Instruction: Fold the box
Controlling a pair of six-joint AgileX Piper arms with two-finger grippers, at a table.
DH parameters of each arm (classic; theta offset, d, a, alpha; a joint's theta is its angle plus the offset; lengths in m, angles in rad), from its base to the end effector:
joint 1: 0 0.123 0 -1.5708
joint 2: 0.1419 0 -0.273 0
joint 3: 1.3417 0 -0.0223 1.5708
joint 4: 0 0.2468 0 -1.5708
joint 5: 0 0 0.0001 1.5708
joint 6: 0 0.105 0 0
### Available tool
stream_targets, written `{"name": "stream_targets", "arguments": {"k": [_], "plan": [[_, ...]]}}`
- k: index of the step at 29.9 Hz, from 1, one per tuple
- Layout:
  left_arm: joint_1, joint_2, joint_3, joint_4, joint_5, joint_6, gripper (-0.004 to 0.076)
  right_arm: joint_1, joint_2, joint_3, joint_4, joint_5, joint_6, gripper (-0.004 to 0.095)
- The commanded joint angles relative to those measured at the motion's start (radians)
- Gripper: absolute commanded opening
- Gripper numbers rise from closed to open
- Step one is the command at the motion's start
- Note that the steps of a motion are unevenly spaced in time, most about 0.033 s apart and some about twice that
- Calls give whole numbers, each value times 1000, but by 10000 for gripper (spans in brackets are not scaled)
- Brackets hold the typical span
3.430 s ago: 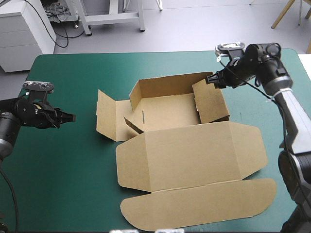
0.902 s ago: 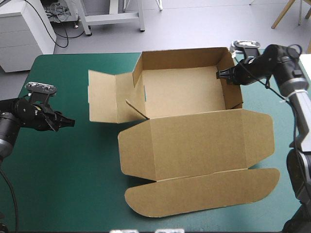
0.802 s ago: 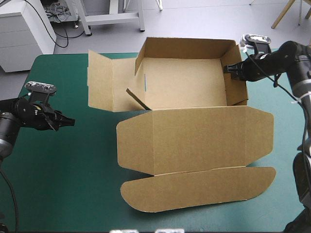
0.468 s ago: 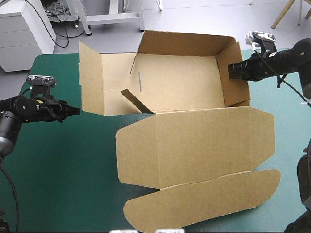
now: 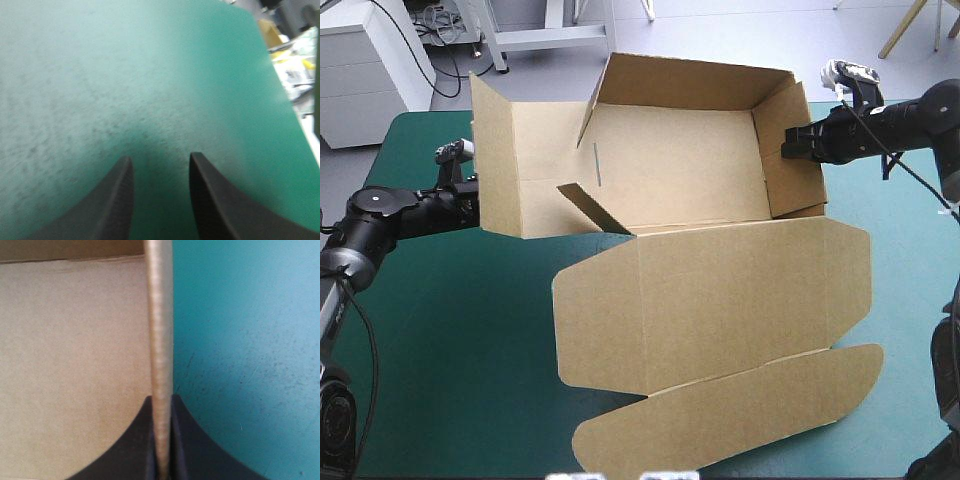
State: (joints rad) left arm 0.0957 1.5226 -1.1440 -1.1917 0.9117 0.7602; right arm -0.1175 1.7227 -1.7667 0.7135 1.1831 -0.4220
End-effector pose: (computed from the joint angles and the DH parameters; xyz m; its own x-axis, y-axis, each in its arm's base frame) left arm 0.3269 -0.0461 0.2974 -0.7613 -0.2311 -0.6059 0.3084 0.6929 -0.6518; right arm 0.3746 0.0199 0.3710 -0.7727 0.0067 -0.6348 -0.3430 0.8371 0.4263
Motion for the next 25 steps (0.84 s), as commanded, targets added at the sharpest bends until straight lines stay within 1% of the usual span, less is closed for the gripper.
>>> {"name": "stream_targets", "arguments": {"k": [1,4,6,10,12,18,25], "plan": [[-1,-30,-24,-250,87,118,267,-8,-40,-28,52,-42,2,-19],[-1,-30,-24,-383,158,213,271,-8,-31,-28,44,-51,8,-19],[-14,-30,-24,-470,206,257,300,-8,-21,-28,46,-51,11,-19],[-56,-30,-24,-552,234,288,387,-8,-2,-28,48,-51,13,-19],[-82,-30,-26,-554,234,288,411,-8,6,-28,51,-51,13,-19],[-143,-30,-64,-558,236,288,414,-8,8,-28,49,-57,13,-19],[-177,-28,-160,-563,235,227,414,-8,8,-28,42,-62,21,-19]]}}
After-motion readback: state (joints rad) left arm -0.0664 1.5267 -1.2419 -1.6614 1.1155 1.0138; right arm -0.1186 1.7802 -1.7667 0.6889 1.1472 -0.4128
